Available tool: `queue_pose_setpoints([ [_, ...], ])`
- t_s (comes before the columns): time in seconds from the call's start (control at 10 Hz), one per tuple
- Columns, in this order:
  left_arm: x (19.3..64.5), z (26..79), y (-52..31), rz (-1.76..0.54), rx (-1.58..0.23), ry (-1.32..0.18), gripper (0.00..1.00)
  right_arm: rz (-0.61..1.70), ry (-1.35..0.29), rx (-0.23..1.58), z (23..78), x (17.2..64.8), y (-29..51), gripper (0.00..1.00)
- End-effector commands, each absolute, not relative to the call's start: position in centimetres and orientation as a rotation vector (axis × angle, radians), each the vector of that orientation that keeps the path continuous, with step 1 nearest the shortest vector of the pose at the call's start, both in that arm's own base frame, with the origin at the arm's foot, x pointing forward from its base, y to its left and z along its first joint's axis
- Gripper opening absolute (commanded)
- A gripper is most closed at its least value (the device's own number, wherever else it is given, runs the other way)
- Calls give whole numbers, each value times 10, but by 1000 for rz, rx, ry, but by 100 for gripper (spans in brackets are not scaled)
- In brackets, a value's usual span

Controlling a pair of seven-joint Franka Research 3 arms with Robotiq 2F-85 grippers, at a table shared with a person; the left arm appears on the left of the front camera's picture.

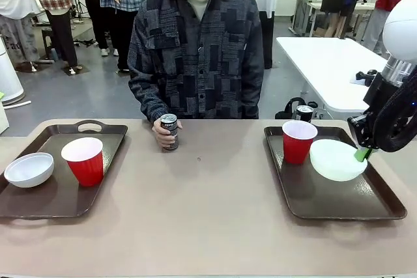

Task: Prepare tableware on both trays.
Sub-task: Pick up a Picnic Bowl from the table and place it on a Handle tray.

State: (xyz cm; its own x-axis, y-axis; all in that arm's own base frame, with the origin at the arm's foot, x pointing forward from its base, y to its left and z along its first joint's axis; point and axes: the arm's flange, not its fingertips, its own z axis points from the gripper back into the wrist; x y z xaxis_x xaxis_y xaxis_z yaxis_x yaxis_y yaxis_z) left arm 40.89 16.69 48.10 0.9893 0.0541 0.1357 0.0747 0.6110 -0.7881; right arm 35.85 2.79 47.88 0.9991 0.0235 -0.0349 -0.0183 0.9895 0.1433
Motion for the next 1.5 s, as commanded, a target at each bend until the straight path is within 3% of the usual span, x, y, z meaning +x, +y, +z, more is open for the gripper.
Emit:
queue_pose_setpoints([
  [0.0, 409, 483, 167, -18, -916, -150, 85, 23, 50, 138, 479, 358, 33, 2],
  [0.3, 409, 483, 167, -18, -916, -150, 85, 35, 103, 121, 441, 380, 21, 3],
  [0.7, 409, 483, 167, -18, -916, -150, 85, 66, 17, 71, 404, 406, 18, 3],
  [1.3, 409, 483, 167, -18, -916, -150, 85, 69, 66, 39, 363, 432, 6, 3],
  [1.4, 409, 483, 167, -18, -916, -150, 85, 66, 65, 45, 367, 429, 7, 63],
])
